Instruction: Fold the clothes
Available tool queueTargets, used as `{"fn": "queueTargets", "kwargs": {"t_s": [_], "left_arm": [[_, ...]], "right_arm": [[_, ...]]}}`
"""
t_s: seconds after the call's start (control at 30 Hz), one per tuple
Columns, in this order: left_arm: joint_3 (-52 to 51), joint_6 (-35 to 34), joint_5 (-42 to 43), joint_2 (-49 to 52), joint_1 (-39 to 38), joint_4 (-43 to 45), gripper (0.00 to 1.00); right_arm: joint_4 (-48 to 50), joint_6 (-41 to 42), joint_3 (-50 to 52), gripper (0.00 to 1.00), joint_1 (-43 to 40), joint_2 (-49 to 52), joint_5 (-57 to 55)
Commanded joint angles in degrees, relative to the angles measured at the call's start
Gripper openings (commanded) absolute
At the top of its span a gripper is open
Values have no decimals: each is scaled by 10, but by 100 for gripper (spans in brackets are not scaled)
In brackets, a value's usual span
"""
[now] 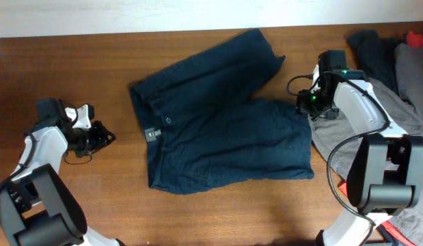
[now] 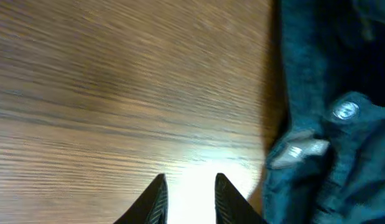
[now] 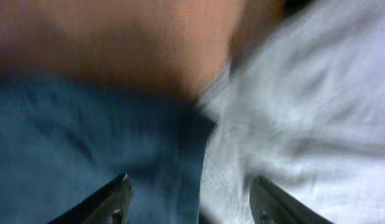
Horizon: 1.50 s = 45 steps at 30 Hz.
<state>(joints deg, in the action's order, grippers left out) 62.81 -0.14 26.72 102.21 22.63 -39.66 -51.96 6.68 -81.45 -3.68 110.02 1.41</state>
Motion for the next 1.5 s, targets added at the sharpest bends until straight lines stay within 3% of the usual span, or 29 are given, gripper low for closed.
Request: {"fn": "queueTargets", "kwargs": {"t_s": [0.0, 0.17, 0.33, 0.47, 0.57, 0.77, 0.87, 1.13, 1.47], "left_arm": [[2, -2, 118, -12, -4, -52, 29], [2, 25, 119, -12, -46, -201, 31], [2, 75, 106, -12, -114, -295, 31], [2, 73, 64, -13, -159, -337, 30], [2, 49, 67, -29, -176, -306, 21], [2, 65, 66, -92, -238, -240, 11], [1, 64, 23, -100, -291, -219, 1], [-30, -12, -150, -89, -355, -212, 1], [-133, -36, -160, -87, -306, -135, 1]], "right_arm": [[-49, 2, -2, 65, 10, -1, 5], [-150, 6, -2, 64, 10, -1, 16], [-146, 9, -2, 64, 10, -1, 16], [-145, 9, -2, 65, 10, -1, 16], [-144, 9, -2, 65, 10, -1, 16], [-141, 9, -2, 65, 10, -1, 16], [-141, 9, -2, 65, 10, -1, 16], [-141, 9, -2, 65, 10, -1, 16], [-143, 9, -2, 65, 10, -1, 16]]}}
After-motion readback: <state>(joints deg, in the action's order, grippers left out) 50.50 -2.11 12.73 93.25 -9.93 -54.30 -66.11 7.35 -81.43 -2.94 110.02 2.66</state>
